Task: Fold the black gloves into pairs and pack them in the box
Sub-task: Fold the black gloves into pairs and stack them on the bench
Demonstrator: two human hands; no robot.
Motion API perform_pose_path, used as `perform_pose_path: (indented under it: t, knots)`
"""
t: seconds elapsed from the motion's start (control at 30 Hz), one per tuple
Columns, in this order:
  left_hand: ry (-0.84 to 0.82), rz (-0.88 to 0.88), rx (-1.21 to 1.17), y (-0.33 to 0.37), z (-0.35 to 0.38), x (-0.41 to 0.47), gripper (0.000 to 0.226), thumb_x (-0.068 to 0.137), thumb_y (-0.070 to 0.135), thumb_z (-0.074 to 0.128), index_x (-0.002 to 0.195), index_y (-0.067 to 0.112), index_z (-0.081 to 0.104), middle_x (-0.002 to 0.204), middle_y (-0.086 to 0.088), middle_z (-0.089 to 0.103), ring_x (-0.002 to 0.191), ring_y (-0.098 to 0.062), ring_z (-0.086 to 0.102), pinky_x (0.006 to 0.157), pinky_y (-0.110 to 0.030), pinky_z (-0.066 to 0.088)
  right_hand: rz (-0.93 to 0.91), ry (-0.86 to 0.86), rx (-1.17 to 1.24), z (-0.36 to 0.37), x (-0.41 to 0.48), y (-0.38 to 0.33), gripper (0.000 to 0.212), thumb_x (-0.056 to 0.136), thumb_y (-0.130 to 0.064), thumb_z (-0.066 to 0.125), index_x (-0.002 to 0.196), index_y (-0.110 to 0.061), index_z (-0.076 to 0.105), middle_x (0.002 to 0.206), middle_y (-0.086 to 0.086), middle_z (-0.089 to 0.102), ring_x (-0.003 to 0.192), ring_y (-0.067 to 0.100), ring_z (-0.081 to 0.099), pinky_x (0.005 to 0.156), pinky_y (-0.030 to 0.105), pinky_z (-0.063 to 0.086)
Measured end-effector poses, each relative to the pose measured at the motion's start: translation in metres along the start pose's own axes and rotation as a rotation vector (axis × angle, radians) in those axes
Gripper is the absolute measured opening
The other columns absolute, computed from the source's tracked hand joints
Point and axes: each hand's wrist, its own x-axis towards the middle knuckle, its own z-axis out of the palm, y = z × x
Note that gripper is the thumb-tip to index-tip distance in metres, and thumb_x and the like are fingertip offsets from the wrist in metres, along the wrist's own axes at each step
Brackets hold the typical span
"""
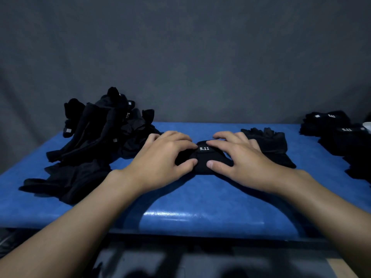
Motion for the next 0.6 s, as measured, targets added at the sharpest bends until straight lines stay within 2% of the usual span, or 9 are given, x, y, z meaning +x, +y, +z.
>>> perform_pose_path:
  t: [0.13, 0.3, 0.47, 0.6]
  knots:
    - [-0.039, 0.000, 0.064, 0.000, 0.000, 0.000, 0.054, 0.083, 0.062, 0.041, 0.128, 0.037, 0.061, 0.131, 0.020, 0.053, 0.130, -0.003, 0.038, 0.100, -0.033, 0.028, -0.029, 0.016, -0.037, -0.001, 0.000, -0.001, 0.055, 0.090, -0.058, 0.053, 0.139, -0.035, 0.047, 0.131, -0.019, 0.037, 0.122, 0.008, 0.028, 0.099, 0.032, 0.023]
    - [-0.029, 0.031, 0.126, 0.001, 0.001, 0.000, 0.064, 0.081, 0.066, 0.029, 0.125, 0.035, 0.064, 0.137, 0.013, 0.049, 0.131, -0.008, 0.036, 0.101, -0.038, 0.032, 0.002, -0.035, -0.052, 0.003, 0.001, 0.001, 0.058, 0.090, -0.060, 0.051, 0.142, -0.037, 0.043, 0.137, -0.020, 0.039, 0.124, 0.008, 0.026, 0.100, 0.034, 0.022]
    - [-0.040, 0.069, 0.140, 0.001, -0.001, 0.001, 0.062, 0.082, 0.065, 0.032, 0.122, 0.031, 0.066, 0.120, 0.018, 0.054, 0.119, -0.008, 0.045, 0.095, -0.037, 0.035, 0.014, -0.040, -0.030, 0.000, 0.000, 0.000, 0.058, 0.089, -0.061, 0.051, 0.141, -0.039, 0.041, 0.137, -0.020, 0.039, 0.124, 0.007, 0.028, 0.100, 0.033, 0.022]
    - [-0.059, 0.060, 0.111, -0.001, -0.001, 0.002, 0.067, 0.080, 0.067, 0.029, 0.125, 0.032, 0.064, 0.120, 0.020, 0.054, 0.118, -0.006, 0.046, 0.095, -0.035, 0.035, 0.173, 0.017, -0.071, -0.011, -0.001, 0.011, 0.056, 0.093, -0.062, 0.035, 0.143, -0.036, 0.036, 0.137, -0.012, 0.042, 0.128, 0.014, 0.030, 0.104, 0.040, 0.021]
